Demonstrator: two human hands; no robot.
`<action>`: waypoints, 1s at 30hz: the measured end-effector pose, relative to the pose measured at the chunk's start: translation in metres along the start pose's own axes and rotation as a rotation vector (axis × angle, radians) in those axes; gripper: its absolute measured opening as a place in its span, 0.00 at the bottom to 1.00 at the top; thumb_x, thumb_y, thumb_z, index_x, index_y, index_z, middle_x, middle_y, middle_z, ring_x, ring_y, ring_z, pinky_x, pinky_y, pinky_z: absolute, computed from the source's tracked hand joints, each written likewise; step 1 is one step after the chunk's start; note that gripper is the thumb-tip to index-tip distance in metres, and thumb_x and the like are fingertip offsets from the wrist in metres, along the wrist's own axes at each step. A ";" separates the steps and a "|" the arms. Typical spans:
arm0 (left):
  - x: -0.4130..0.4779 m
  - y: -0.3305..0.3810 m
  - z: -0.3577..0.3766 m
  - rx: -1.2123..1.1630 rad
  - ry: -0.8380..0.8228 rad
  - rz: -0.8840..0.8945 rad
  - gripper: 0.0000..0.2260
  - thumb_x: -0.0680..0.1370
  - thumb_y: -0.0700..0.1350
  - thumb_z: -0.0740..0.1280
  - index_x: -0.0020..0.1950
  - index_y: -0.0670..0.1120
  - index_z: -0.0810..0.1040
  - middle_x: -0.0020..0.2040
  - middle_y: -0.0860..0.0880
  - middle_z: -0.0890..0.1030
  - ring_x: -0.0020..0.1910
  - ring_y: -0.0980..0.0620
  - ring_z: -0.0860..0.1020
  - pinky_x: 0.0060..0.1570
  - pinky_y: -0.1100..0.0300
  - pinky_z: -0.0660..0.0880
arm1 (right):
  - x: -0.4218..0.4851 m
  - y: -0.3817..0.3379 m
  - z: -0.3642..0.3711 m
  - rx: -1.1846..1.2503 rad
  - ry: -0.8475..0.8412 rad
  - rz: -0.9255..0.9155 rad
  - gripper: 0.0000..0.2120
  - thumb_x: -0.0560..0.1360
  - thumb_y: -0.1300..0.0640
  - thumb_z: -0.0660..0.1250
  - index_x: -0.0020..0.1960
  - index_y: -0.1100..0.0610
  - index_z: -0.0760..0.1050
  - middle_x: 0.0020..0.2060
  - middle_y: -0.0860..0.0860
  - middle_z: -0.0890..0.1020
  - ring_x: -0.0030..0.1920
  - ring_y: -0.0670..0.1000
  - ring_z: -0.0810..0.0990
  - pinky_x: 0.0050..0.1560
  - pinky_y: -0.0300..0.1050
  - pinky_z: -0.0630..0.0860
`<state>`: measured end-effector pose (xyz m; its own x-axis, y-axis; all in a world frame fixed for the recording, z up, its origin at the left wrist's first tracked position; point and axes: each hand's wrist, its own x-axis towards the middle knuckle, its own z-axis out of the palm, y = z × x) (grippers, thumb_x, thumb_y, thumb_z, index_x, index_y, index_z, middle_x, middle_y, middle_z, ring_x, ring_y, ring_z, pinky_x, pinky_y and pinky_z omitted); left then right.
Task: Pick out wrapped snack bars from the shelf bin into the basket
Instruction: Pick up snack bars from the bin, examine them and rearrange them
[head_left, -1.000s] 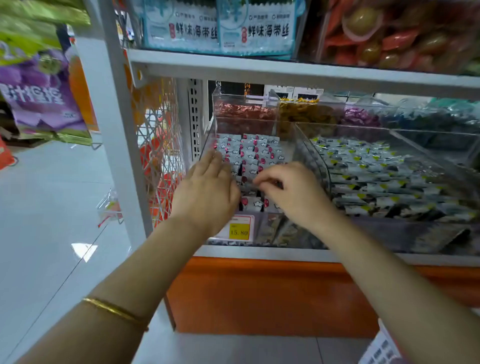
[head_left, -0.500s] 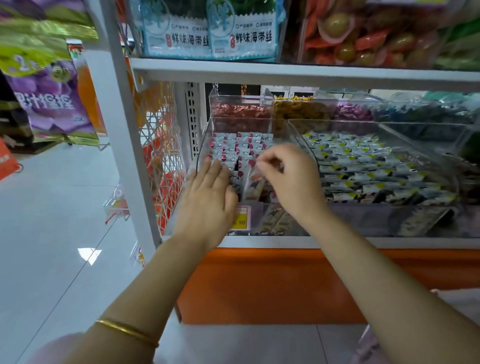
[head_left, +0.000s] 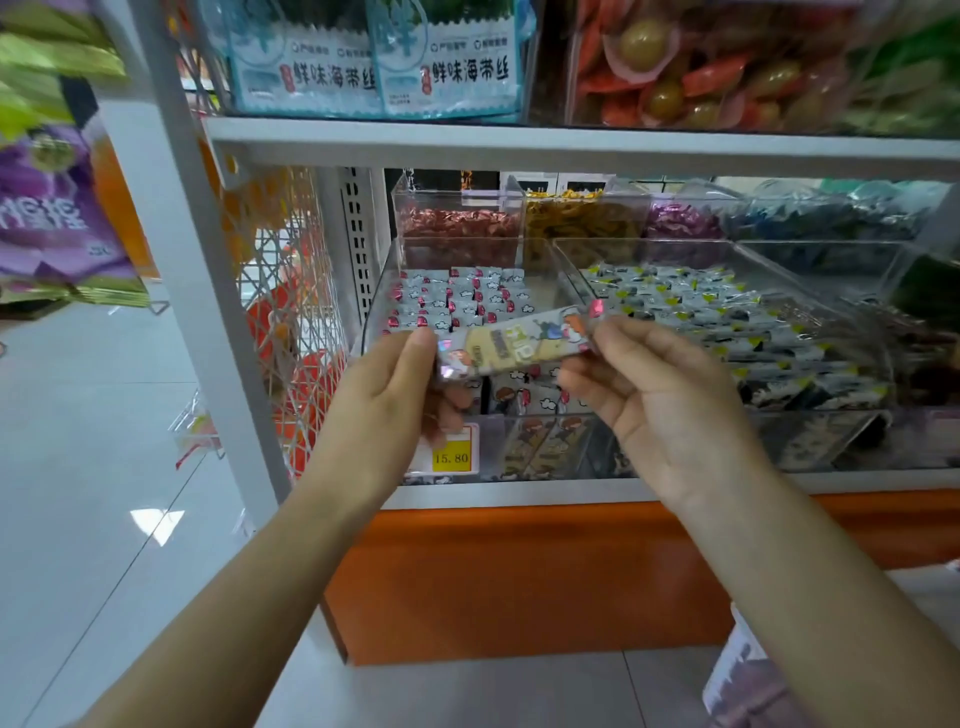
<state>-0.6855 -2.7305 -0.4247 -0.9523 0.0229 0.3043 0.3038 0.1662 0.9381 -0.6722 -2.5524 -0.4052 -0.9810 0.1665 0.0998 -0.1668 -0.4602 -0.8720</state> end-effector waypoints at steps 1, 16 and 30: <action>0.001 0.000 -0.001 -0.041 0.013 -0.047 0.17 0.83 0.49 0.52 0.47 0.40 0.75 0.33 0.46 0.81 0.28 0.52 0.75 0.26 0.61 0.72 | -0.001 0.002 -0.001 0.029 -0.034 0.026 0.05 0.74 0.67 0.63 0.45 0.62 0.78 0.34 0.54 0.84 0.34 0.49 0.83 0.34 0.36 0.79; 0.006 -0.001 -0.009 -0.221 -0.234 -0.183 0.14 0.80 0.41 0.57 0.52 0.30 0.75 0.43 0.41 0.85 0.36 0.55 0.82 0.35 0.68 0.77 | 0.010 0.004 -0.012 0.079 0.067 0.077 0.10 0.74 0.73 0.61 0.48 0.63 0.78 0.33 0.54 0.84 0.34 0.49 0.84 0.34 0.36 0.79; 0.006 0.006 -0.013 -0.383 -0.225 -0.272 0.17 0.73 0.33 0.64 0.61 0.42 0.75 0.34 0.44 0.82 0.30 0.55 0.80 0.29 0.68 0.75 | 0.008 0.010 -0.014 -0.255 -0.065 -0.061 0.10 0.73 0.71 0.65 0.52 0.62 0.74 0.44 0.56 0.81 0.37 0.49 0.83 0.35 0.38 0.79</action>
<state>-0.6886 -2.7425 -0.4153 -0.9682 0.2472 0.0380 -0.0063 -0.1761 0.9843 -0.6808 -2.5432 -0.4198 -0.9754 0.1276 0.1795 -0.2039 -0.2149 -0.9551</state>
